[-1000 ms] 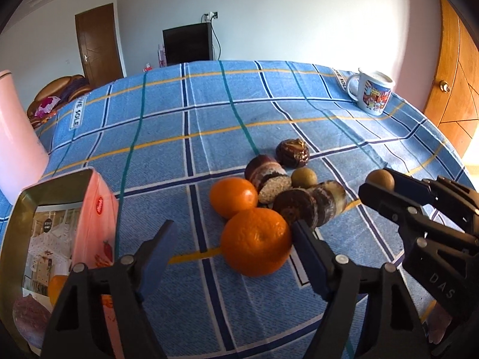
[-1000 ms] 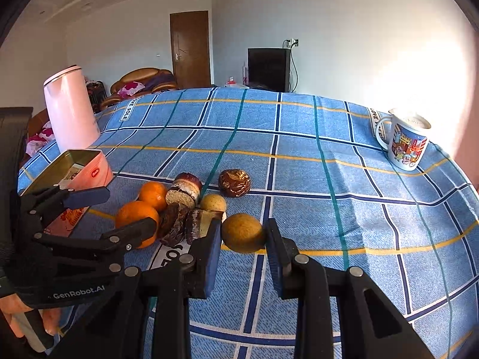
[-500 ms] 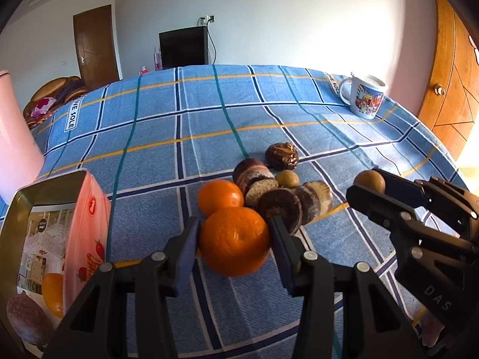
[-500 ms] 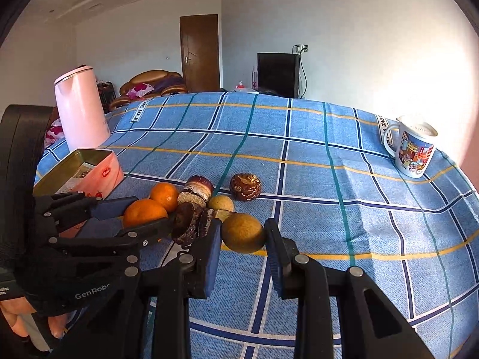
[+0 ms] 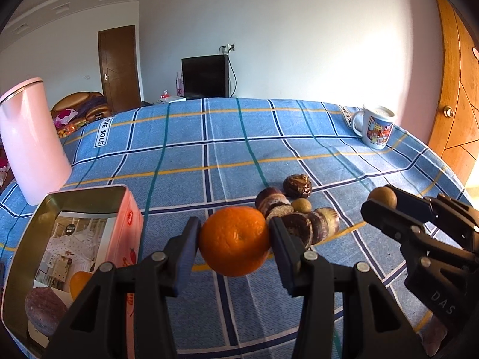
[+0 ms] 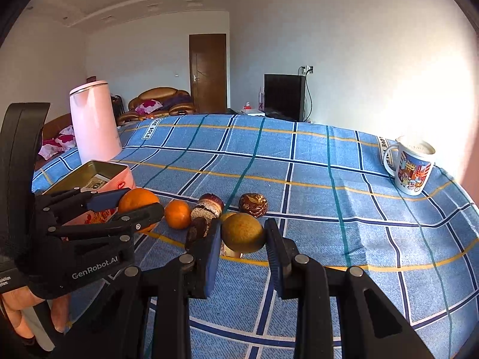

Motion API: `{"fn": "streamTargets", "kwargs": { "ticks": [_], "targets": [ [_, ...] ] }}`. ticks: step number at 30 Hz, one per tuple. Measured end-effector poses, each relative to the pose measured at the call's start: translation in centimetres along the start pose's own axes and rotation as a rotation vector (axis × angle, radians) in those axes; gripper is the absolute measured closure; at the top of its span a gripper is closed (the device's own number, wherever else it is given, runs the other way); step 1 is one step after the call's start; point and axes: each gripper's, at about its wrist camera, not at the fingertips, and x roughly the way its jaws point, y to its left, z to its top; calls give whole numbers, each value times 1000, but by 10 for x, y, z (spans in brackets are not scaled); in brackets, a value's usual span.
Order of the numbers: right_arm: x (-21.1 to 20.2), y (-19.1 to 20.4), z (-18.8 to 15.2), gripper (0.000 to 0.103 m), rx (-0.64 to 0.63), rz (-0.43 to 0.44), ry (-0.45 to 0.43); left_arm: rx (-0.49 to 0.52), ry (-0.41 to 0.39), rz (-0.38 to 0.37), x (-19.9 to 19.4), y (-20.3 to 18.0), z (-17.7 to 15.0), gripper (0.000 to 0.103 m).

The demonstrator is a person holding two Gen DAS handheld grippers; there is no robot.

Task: Organize fruits
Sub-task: 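Carry the orange and the yellow-brown fruit over the tin with both tools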

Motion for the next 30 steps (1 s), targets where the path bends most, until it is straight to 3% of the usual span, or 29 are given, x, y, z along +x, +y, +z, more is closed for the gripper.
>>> {"fn": "streamTargets", "kwargs": {
  "ticks": [30],
  "targets": [
    [-27,0,-2,72,-5,22,-146,-10,-159,82,-29,1,-3,54]
  ]
}}
